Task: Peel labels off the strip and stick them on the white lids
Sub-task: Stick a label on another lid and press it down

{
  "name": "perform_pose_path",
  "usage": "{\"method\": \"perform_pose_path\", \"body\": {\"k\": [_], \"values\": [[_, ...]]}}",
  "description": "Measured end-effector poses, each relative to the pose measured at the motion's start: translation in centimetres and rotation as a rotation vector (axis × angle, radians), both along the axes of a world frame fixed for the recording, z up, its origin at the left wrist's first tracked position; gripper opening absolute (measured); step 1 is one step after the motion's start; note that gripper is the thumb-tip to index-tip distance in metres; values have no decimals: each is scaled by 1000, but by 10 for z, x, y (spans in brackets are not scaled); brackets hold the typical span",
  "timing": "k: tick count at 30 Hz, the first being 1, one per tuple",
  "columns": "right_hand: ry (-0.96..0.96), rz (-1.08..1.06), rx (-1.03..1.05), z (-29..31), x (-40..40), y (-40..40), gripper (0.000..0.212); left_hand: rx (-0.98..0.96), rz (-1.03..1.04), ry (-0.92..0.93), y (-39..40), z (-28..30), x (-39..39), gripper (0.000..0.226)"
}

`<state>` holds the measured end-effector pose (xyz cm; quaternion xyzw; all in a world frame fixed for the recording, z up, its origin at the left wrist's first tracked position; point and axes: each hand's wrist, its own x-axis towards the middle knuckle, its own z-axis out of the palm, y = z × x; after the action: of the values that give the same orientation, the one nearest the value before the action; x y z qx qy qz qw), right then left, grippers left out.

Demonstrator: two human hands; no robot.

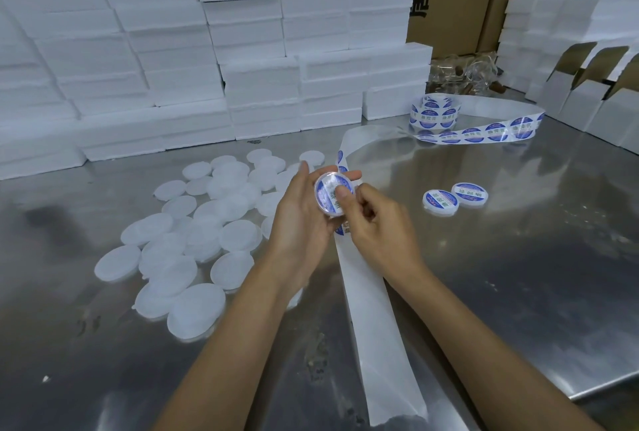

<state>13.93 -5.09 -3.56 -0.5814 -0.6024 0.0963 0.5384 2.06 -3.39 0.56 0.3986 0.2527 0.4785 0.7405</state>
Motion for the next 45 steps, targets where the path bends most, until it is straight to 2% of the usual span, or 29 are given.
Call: {"method": "perform_pose_path", "body": {"k": [3,6,8,11,14,17,22,26,29,31,35,39,42,45], "values": [[1,-25,6,-3,4,3,41,96,39,169,1,-1,-2,22],[-22,-51,-10,-5,10,6,37,307,108,471,4,-4,-12,29],[-74,-62,-15,-7,12,6,35,389,128,562,5,-5,-19,36],[-118,-51,-34,-7,11,5,34,374,94,546,8,-6,-25,46],[-113,-21,-45,-5,11,4,34,307,142,502,9,-6,-27,42],[-170,1,-100,-4,10,3,47,224,248,439,7,-6,-26,34],[-278,-82,-119,-5,6,0,63,180,345,481,8,-6,-24,24],[-300,-153,-127,-3,5,-3,58,184,327,499,5,-6,-19,16],[-345,-201,-123,-3,2,-5,51,167,259,518,6,-4,-20,28],[-333,-234,-119,-3,2,-4,56,147,193,478,6,-2,-22,28],[-296,-254,-126,-5,7,0,65,164,82,413,6,-4,-23,12],[-254,-222,-158,-5,10,4,68,195,-36,389,7,-7,-22,32],[-141,-153,-177,-4,11,4,67,229,79,460,6,-9,-19,31],[-25,-6,-195,-3,8,5,56,201,244,470,8,-10,-20,26]]}}
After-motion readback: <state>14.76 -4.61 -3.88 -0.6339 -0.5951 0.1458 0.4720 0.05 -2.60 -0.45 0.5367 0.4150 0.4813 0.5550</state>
